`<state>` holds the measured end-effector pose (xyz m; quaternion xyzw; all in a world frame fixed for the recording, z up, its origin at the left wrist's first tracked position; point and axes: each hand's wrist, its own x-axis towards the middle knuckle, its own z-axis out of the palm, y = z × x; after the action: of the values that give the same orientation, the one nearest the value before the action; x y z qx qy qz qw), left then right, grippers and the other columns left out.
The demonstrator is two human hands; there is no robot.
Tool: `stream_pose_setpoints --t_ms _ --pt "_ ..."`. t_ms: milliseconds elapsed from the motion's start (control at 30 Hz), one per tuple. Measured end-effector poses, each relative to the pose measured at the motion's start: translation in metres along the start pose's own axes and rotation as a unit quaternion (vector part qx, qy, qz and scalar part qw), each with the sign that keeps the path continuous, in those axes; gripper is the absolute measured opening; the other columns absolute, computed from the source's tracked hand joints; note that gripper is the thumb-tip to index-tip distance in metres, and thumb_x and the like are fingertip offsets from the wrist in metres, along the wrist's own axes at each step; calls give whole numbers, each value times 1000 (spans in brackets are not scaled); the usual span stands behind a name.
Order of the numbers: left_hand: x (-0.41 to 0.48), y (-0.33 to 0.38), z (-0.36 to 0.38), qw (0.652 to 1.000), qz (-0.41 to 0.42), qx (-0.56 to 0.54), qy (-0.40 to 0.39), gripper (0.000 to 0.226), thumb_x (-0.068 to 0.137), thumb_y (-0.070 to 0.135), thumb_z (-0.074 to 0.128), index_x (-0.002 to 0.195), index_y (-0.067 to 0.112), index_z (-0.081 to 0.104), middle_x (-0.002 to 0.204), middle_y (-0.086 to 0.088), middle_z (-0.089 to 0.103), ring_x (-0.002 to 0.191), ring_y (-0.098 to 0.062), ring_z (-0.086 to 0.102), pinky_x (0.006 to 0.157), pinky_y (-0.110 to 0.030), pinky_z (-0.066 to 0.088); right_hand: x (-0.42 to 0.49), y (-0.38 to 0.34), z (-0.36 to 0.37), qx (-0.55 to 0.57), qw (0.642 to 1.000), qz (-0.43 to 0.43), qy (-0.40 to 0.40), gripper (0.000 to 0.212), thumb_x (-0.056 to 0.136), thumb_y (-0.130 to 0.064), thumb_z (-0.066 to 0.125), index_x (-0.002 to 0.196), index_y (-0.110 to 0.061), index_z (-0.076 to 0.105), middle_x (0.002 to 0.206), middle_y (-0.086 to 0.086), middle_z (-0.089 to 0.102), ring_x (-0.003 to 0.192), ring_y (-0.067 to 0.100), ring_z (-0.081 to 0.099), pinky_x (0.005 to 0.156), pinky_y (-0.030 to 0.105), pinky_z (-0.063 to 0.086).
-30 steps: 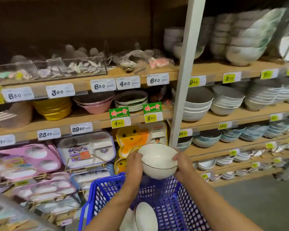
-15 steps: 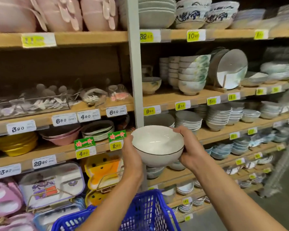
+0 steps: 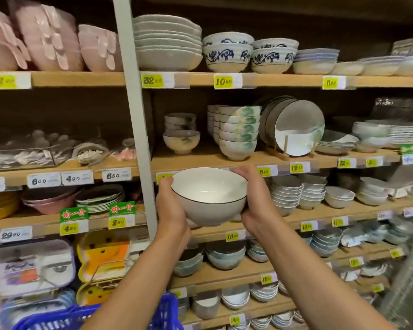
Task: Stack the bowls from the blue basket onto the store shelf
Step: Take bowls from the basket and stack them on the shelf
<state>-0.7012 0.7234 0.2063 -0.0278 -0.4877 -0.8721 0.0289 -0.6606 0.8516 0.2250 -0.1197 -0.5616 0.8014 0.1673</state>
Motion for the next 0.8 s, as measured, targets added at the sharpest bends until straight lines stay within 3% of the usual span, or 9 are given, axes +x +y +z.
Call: stream_pose_setpoints --t_ms 133,200,367,567,733,800 --pt "8 4 21 1000 -1 16 11 31 89 34 42 71 26 67 70 5 72 75 -18 67 61 -27 50 15 -17 -8 16 1000 2 -20 23 87 -34 49 67 -24 55 53 -12 61 57 8 58 46 19 42" --pt "16 6 29 1000 2 14 16 30 88 33 42 70 24 64 69 4 71 78 -21 66 66 -31 49 25 -22 -10 20 999 8 -29 24 89 -37 49 69 -25 56 50 -13 61 57 6 58 46 20 42" --pt "45 4 42 1000 10 15 12 34 91 32 42 64 25 62 58 7 69 53 -10 67 43 -18 48 59 -26 -7 13 999 20 -26 22 89 -40 50 78 -24 61 55 -10 66 69 12 61 53 24 45" --pt "91 -3 51 999 17 18 30 31 94 36 37 73 25 58 58 11 68 72 -11 63 52 -22 45 109 -32 13 -15 999 28 -20 23 86 -39 51 96 -21 62 89 2 66 83 19 61 64 28 45" --pt "131 -6 60 999 9 14 39 32 93 39 36 71 25 54 49 13 62 67 -14 59 33 -15 35 151 -40 34 7 1000 28 4 18 87 -30 51 90 -17 63 77 2 61 68 18 59 56 26 44" --pt "149 -7 61 999 15 17 36 31 92 38 38 71 25 55 50 13 63 71 -15 61 37 -16 39 166 -43 40 19 999 45 -4 12 87 -24 50 84 -17 59 73 2 59 65 19 58 51 25 44"
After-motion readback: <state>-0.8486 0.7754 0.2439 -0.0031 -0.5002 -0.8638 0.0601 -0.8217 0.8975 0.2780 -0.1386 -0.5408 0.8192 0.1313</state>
